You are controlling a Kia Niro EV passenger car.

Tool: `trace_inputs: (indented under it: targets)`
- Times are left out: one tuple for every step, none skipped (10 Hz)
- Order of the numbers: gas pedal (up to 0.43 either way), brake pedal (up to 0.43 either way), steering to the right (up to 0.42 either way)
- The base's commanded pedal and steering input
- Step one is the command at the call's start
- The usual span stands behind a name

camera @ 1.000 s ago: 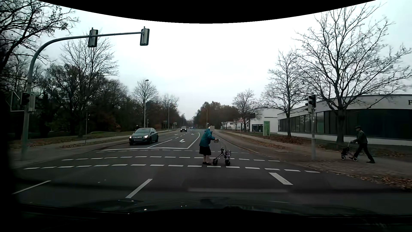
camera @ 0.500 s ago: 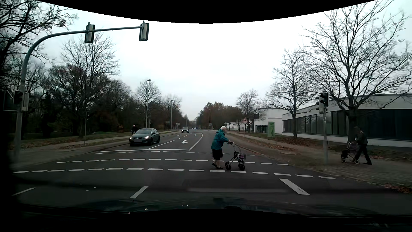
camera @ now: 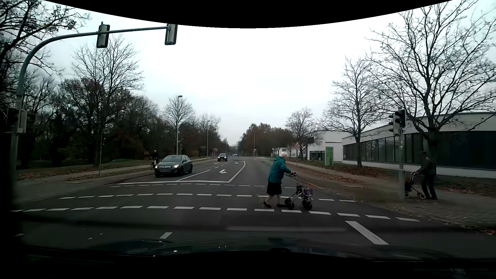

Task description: Follow the waypoints while adhering to traffic rules and regulations

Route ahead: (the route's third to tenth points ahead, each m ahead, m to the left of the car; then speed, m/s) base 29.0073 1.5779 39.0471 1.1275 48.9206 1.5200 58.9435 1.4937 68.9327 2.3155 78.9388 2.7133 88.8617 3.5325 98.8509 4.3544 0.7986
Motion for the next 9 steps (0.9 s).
trace_inputs:
  targets:
    - [0.000,0.000,-0.023]
    - [0.000,0.006,-0.020]
    - [0.000,0.006,-0.016]
    - [0.000,0.018,-0.014]
    - [0.000,0.043,-0.013]
    - [0.000,0.055,-0.011]
    - [0.000,0.073,-0.011]
    - [0.000,0.091,-0.011]
    - [0.000,0.104,-0.011]
